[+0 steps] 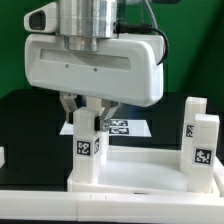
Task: Assemble desk
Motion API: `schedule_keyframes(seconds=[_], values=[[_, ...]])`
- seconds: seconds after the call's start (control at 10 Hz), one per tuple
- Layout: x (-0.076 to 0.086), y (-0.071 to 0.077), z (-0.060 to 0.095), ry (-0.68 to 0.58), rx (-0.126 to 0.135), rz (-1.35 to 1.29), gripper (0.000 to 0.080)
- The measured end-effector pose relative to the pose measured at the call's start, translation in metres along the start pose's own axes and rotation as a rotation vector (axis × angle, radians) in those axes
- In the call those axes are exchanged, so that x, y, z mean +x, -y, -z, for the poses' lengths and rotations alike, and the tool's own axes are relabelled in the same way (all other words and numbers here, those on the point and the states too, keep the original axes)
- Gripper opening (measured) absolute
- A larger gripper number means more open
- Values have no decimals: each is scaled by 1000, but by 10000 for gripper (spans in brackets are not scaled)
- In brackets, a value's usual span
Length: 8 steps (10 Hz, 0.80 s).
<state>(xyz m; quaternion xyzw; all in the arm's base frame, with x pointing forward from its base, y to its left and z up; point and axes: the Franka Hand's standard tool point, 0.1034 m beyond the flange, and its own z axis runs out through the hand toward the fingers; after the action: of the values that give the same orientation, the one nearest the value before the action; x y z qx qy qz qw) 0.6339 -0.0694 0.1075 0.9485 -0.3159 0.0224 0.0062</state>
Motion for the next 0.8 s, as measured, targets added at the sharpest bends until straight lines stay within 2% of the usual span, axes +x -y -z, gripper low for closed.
schedule_keyframes(seconds=[0.1,0.2,0.3,0.5,0.7,0.8], values=[[0,0,-1,1,-1,6,538],[0,0,-1,1,-1,6,538],[0,0,-1,1,-1,6,630],[-1,4,12,-2,12,25,645],[-8,15,32,7,29,19,649],[-7,13,28,5,26,22,649]])
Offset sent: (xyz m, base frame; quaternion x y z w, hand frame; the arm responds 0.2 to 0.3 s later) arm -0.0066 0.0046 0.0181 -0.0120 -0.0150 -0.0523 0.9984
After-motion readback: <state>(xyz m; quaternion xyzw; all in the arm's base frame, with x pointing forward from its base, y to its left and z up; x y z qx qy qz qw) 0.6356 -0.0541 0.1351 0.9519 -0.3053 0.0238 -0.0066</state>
